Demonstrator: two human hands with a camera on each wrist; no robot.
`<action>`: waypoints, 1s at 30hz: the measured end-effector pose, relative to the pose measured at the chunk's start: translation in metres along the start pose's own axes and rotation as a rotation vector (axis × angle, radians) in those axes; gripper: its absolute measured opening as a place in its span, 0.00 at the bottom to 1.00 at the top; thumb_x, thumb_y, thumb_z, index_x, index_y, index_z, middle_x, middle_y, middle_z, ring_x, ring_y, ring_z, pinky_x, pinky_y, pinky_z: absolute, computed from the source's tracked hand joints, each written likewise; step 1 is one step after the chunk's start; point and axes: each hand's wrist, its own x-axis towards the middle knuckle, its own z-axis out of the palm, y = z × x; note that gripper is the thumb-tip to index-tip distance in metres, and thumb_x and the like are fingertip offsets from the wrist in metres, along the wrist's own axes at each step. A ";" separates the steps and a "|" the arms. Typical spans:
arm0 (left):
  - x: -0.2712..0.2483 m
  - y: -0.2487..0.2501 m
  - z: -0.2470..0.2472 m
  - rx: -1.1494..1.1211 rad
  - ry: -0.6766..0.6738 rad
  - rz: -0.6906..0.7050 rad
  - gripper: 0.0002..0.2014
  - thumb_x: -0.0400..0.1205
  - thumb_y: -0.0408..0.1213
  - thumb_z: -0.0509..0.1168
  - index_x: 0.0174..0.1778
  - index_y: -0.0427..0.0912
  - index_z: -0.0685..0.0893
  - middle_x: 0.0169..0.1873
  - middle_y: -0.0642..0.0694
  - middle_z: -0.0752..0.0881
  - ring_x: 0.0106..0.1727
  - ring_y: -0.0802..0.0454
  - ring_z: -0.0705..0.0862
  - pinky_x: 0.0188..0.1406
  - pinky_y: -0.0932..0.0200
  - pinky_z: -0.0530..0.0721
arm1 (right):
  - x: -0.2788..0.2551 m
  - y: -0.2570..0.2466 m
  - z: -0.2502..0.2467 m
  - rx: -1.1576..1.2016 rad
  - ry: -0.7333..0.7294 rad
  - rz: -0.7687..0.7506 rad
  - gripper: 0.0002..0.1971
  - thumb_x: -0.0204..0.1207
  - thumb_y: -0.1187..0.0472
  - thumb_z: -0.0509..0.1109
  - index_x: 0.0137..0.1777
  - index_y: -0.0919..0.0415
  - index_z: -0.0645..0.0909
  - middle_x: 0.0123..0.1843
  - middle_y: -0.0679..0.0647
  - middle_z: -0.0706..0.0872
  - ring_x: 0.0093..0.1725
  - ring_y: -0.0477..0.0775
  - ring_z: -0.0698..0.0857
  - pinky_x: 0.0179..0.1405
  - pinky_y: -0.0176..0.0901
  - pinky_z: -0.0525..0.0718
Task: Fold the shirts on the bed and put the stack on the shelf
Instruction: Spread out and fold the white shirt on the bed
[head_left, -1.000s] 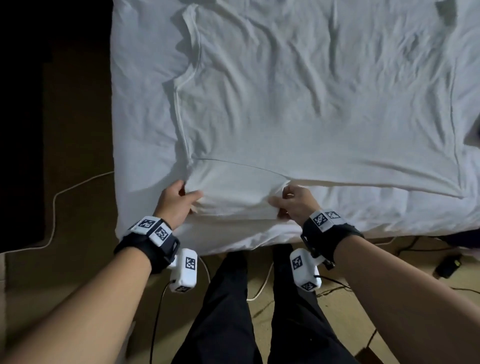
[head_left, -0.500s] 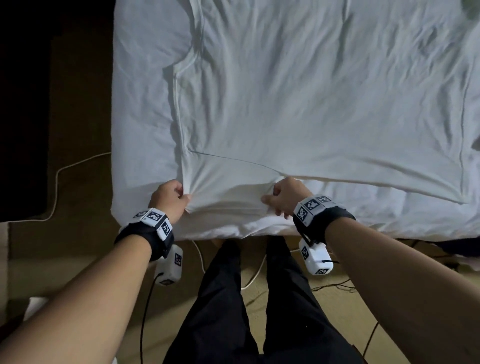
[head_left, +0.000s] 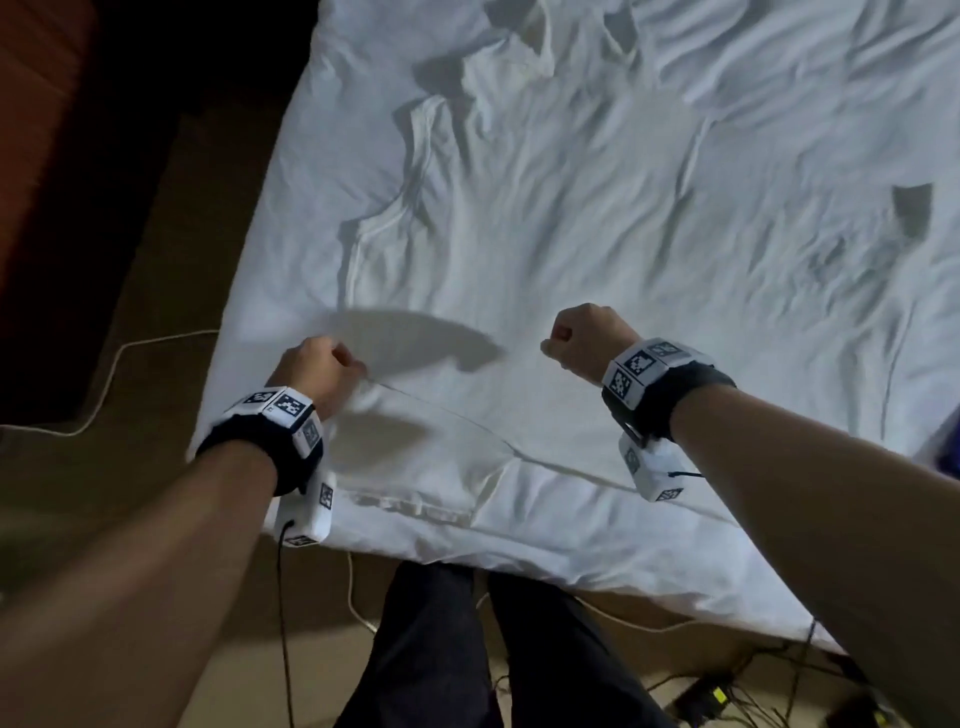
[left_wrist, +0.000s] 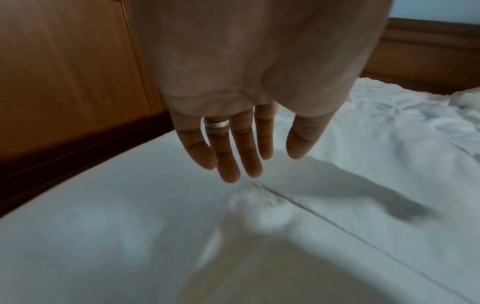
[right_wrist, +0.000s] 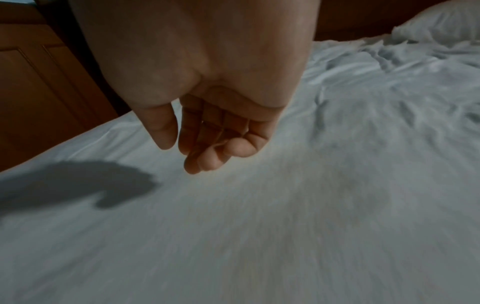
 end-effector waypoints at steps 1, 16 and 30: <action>0.007 0.006 -0.002 -0.026 0.023 -0.019 0.05 0.79 0.44 0.70 0.42 0.48 0.84 0.44 0.45 0.88 0.46 0.42 0.84 0.45 0.56 0.77 | 0.012 -0.008 -0.012 -0.016 0.017 -0.017 0.09 0.79 0.56 0.68 0.37 0.53 0.77 0.41 0.54 0.85 0.47 0.59 0.84 0.41 0.43 0.76; 0.131 0.031 -0.018 -0.358 0.158 0.008 0.13 0.79 0.49 0.70 0.55 0.47 0.83 0.50 0.46 0.86 0.53 0.44 0.85 0.54 0.49 0.84 | 0.225 -0.145 -0.099 -0.202 0.210 -0.186 0.10 0.82 0.54 0.62 0.57 0.49 0.83 0.55 0.56 0.87 0.50 0.58 0.83 0.47 0.44 0.78; 0.143 0.030 -0.011 -0.612 0.343 0.072 0.08 0.87 0.41 0.65 0.52 0.39 0.81 0.37 0.50 0.82 0.42 0.45 0.80 0.40 0.58 0.70 | 0.302 -0.183 -0.089 -0.187 0.303 -0.285 0.09 0.80 0.67 0.64 0.54 0.54 0.81 0.48 0.59 0.88 0.46 0.62 0.87 0.47 0.52 0.88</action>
